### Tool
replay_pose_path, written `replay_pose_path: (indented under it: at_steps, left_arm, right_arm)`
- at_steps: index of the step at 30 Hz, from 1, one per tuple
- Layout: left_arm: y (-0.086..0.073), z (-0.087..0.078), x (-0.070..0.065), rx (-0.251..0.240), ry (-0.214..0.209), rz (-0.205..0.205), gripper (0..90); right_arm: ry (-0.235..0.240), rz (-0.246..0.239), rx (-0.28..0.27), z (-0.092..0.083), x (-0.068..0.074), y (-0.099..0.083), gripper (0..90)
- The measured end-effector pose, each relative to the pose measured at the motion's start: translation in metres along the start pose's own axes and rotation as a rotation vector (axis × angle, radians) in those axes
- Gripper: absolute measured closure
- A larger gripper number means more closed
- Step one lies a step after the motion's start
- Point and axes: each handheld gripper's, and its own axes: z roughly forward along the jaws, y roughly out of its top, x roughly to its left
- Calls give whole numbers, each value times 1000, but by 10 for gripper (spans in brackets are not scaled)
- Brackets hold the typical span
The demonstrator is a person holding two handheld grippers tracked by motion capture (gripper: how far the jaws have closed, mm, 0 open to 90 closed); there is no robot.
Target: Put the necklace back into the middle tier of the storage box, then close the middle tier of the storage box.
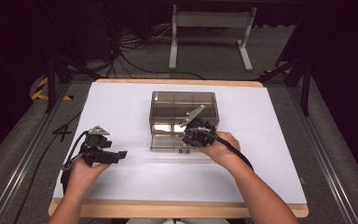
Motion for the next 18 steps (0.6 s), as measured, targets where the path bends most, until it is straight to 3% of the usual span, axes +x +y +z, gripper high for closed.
replay_pose_path:
  at_steps: [18]
  left_arm:
    - [0, 2, -1, 8, -6, 3, 215]
  right_arm:
    - [42, -15, -3, -21, 7, -22, 900]
